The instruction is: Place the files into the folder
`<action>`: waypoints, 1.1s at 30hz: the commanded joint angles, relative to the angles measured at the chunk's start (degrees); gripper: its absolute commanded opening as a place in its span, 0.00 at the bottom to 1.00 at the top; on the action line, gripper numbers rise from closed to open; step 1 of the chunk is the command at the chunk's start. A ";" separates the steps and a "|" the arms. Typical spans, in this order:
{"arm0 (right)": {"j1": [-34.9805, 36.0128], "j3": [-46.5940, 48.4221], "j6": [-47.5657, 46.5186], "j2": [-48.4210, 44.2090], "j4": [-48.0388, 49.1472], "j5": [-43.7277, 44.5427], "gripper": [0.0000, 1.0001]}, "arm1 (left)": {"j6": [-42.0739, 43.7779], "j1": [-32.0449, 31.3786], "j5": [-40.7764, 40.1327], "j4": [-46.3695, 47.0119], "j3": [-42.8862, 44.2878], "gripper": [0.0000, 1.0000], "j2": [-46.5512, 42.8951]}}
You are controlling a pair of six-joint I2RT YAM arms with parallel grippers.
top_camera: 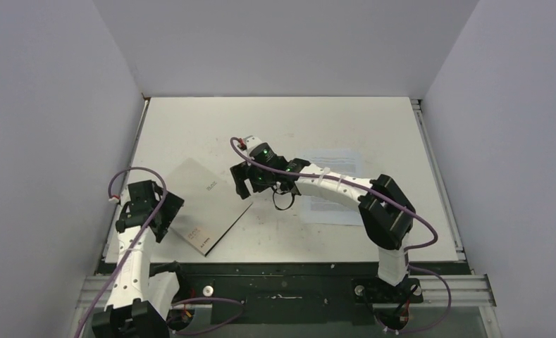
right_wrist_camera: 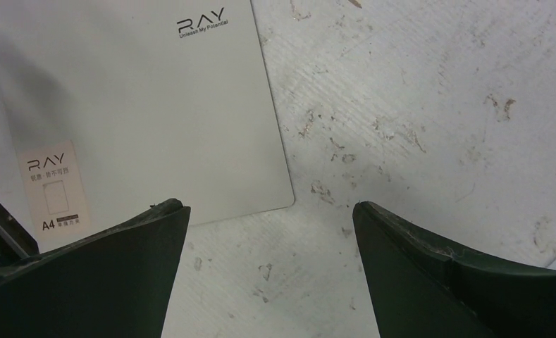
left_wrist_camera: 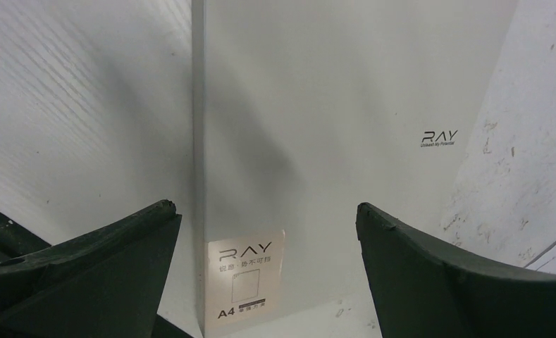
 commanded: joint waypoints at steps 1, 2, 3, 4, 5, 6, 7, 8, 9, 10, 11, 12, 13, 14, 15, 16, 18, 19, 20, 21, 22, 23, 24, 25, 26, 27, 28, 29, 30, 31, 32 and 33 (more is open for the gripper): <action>-1.46 3.21 2.13 2.01 4.48 -5.01 0.90 | -0.45 2.69 6.05 6.68 -1.48 0.96 1.78; -1.83 3.39 2.53 2.63 5.02 -5.92 0.90 | -0.51 2.91 6.40 7.21 -1.95 0.96 2.28; -2.13 3.68 2.92 3.38 5.57 -7.02 0.90 | -0.51 3.00 6.49 7.79 -2.37 0.96 2.70; -2.53 3.99 3.41 4.29 6.02 -8.19 0.90 | -0.51 3.01 6.50 8.50 -2.76 0.96 3.19; -2.93 4.33 3.89 5.23 6.46 -9.24 0.90 | -0.39 3.06 7.16 9.29 -3.12 0.96 3.73; -3.24 4.61 4.36 6.02 7.13 -10.17 0.90 | -0.20 3.10 8.17 10.18 -3.43 0.96 4.35; -3.53 4.61 4.91 6.75 7.92 -10.95 0.90 | -0.07 3.09 8.90 11.08 -3.74 0.96 4.89; -3.90 4.61 5.41 7.40 8.66 -11.66 0.90 | 0.07 3.14 9.31 11.64 -3.90 0.96 5.54; -4.21 4.63 5.88 8.41 9.31 -12.62 0.90 | 0.24 3.09 9.78 12.18 -4.06 0.96 6.16; -4.47 4.76 6.44 9.17 9.92 -13.34 0.90 | 0.47 3.03 9.94 12.58 -4.16 0.96 6.69; -4.72 4.83 6.91 9.89 10.51 -14.28 0.90 | 0.61 3.10 9.95 12.92 -4.30 0.96 7.08; -4.96 4.90 7.40 10.67 11.16 -15.21 0.90 | 0.68 3.12 9.87 13.11 -4.42 0.96 7.30; -5.14 5.00 7.86 11.34 11.76 -15.98 0.90 | 0.83 3.08 9.93 13.41 -4.58 0.96 7.43; -5.21 5.23 8.02 12.15 12.10 -16.54 0.90 | 0.89 3.05 10.13 13.89 -4.80 0.96 7.45; -5.26 5.55 8.04 13.02 12.32 -17.06 0.90 | 0.88 3.06 10.37 14.40 -5.06 0.96 7.53; -5.27 5.97 8.05 13.75 12.28 -17.70 0.90 | 1.03 3.06 10.55 14.95 -5.18 0.96 7.60; -5.34 6.68 8.05 15.22 12.14 -18.49 0.90 | 1.43 3.06 11.15 15.77 -5.44 0.96 8.12; -5.36 6.76 8.19 15.72 12.30 -18.80 0.90 | 1.66 3.06 11.40 16.27 -5.56 0.96 8.34; -5.36 6.76 8.36 16.15 12.56 -19.01 0.90 | 2.09 2.98 11.99 17.05 -5.77 0.97 8.60; -5.36 6.70 8.53 16.45 12.71 -19.30 0.90 | 2.44 2.98 13.14 18.17 -5.99 0.96 9.00; -5.36 6.61 8.65 16.79 12.91 -19.53 0.90 | 2.55 2.98 13.70 18.57 -6.02 0.96 9.63; -5.36 6.48 8.73 17.08 13.08 -19.77 0.90 | 2.73 2.92 14.08 19.08 -6.09 0.96 10.05; -5.34 6.07 8.75 17.16 13.28 -20.00 0.90 | 2.83 2.89 14.22 19.49 -6.11 0.96 10.52; -5.36 5.65 8.89 17.15 13.52 -20.18 0.90 | 2.89 2.82 14.28 19.89 -6.19 0.96 10.84; -5.36 5.01 8.98 17.02 13.94 -20.37 0.90 | 2.92 2.80 14.36 20.33 -6.25 0.96 11.16; -5.36 4.31 9.16 16.93 14.44 -20.55 0.90 | 2.88 2.64 14.48 20.86 -6.29 0.96 11.48; -5.36 3.64 9.33 16.72 14.85 -20.65 0.90 | 2.84 2.44 14.54 21.29 -6.29 0.96 11.83; -5.36 3.03 9.43 16.52 15.17 -20.86 0.90 | 2.76 2.26 14.69 21.73 -6.23 0.96 12.23; -5.36 2.37 9.53 16.36 15.48 -21.08 0.90 | 2.81 2.04 14.88 22.23 -6.21 0.96 12.61; -5.36 1.47 9.67 15.89 15.56 -21.33 0.90 | 2.75 1.76 14.92 22.71 -6.13 0.96 13.08; -5.27 0.63 9.78 15.51 15.57 -21.41 0.90 | 2.74 1.52 15.20 23.21 -6.04 0.96 13.48; -5.27 -0.04 9.91 15.03 16.76 -21.39 0.90 | 2.70 1.32 15.47 23.66 -5.88 0.96 13.97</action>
